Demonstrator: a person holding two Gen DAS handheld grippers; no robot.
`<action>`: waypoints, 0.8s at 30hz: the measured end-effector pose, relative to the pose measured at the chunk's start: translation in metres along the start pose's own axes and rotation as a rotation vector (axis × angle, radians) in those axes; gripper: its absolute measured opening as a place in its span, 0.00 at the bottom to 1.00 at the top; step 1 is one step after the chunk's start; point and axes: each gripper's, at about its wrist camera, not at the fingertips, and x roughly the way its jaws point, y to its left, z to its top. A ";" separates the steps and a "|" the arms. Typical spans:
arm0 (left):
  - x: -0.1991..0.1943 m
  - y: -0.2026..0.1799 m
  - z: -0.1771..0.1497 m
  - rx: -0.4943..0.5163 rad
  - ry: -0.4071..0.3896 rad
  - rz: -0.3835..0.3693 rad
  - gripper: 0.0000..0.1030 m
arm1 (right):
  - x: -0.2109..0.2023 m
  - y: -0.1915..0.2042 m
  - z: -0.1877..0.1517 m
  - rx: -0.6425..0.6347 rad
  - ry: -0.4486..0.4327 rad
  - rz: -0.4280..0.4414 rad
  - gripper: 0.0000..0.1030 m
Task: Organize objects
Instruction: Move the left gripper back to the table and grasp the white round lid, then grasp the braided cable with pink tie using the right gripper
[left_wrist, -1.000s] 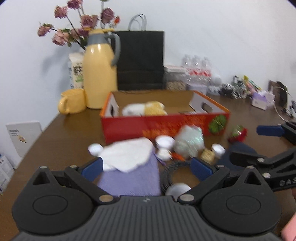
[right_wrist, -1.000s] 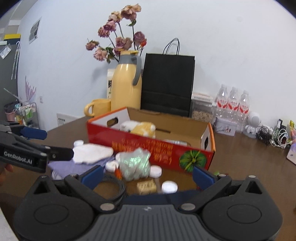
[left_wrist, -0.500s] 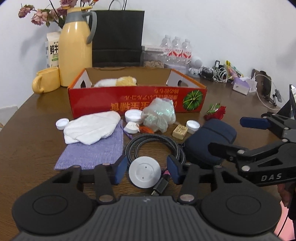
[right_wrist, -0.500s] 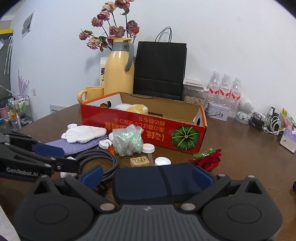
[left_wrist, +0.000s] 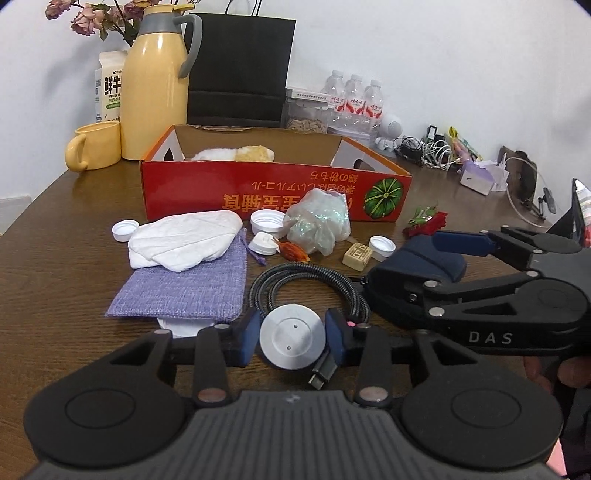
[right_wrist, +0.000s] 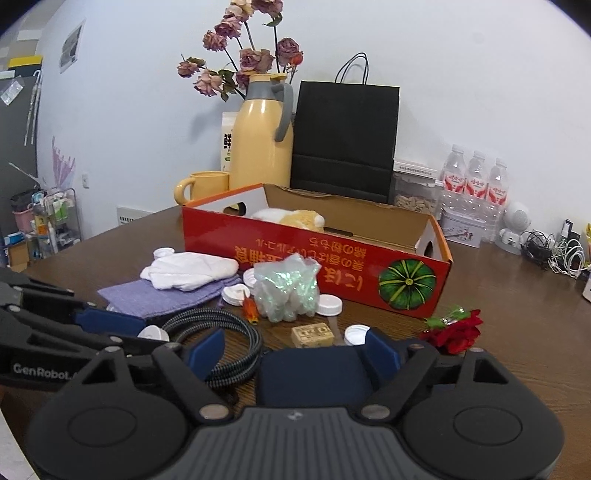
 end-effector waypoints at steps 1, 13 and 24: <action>-0.002 0.000 -0.001 -0.001 -0.002 -0.002 0.38 | 0.000 0.000 0.000 -0.001 -0.001 0.003 0.80; -0.011 0.012 -0.008 -0.012 0.017 -0.008 0.38 | -0.006 0.015 -0.003 -0.062 0.029 0.138 0.79; -0.023 0.023 -0.012 -0.004 0.008 -0.005 0.38 | 0.023 0.042 -0.006 -0.196 0.088 0.195 0.19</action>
